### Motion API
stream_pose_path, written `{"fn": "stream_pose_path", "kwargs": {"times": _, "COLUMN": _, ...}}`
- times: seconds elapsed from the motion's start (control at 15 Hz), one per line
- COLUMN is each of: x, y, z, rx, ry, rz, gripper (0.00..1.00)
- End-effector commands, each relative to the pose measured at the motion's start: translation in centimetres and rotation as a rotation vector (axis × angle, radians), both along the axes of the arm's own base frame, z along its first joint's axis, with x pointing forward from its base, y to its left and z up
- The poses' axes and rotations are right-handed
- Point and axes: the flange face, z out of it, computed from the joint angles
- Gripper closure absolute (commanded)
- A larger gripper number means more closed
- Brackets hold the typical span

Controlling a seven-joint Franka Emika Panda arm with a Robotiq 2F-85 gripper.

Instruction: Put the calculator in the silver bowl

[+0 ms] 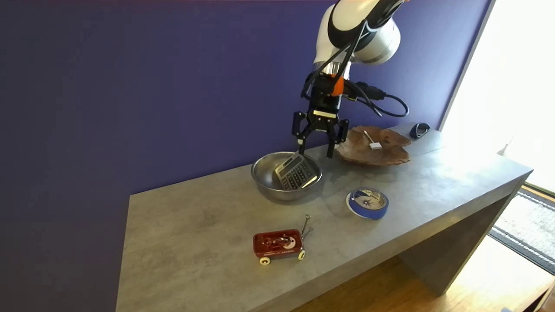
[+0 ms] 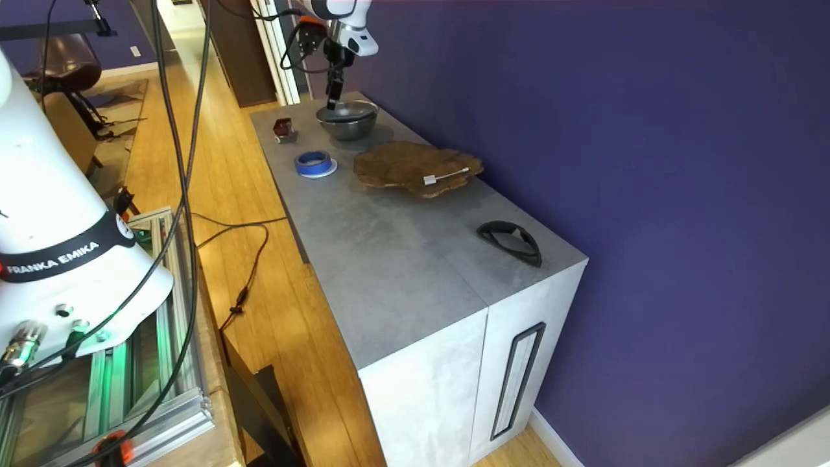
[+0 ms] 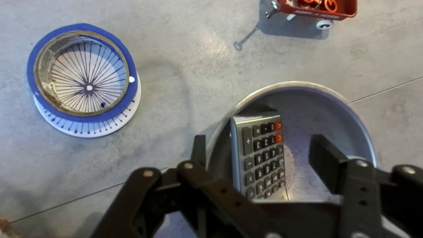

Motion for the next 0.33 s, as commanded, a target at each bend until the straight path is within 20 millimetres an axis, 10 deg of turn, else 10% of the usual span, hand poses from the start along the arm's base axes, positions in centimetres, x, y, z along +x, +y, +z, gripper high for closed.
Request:
{"fn": "stream_pose_path", "kwargs": {"times": 0.0, "x": -2.3, "y": -2.1, "z": 3.7, "rx": -0.125, "ry": -0.076, "rz": -0.005, "gripper": 0.00}}
{"fn": "stream_pose_path", "kwargs": {"times": 0.2, "x": -4.9, "y": -5.7, "z": 3.7, "rx": -0.102, "ry": -0.043, "rz": 0.083, "gripper": 0.00}}
{"fn": "stream_pose_path", "kwargs": {"times": 0.27, "x": -2.3, "y": -3.0, "z": 3.3, "rx": -0.108, "ry": -0.046, "rz": 0.046, "gripper": 0.00}}
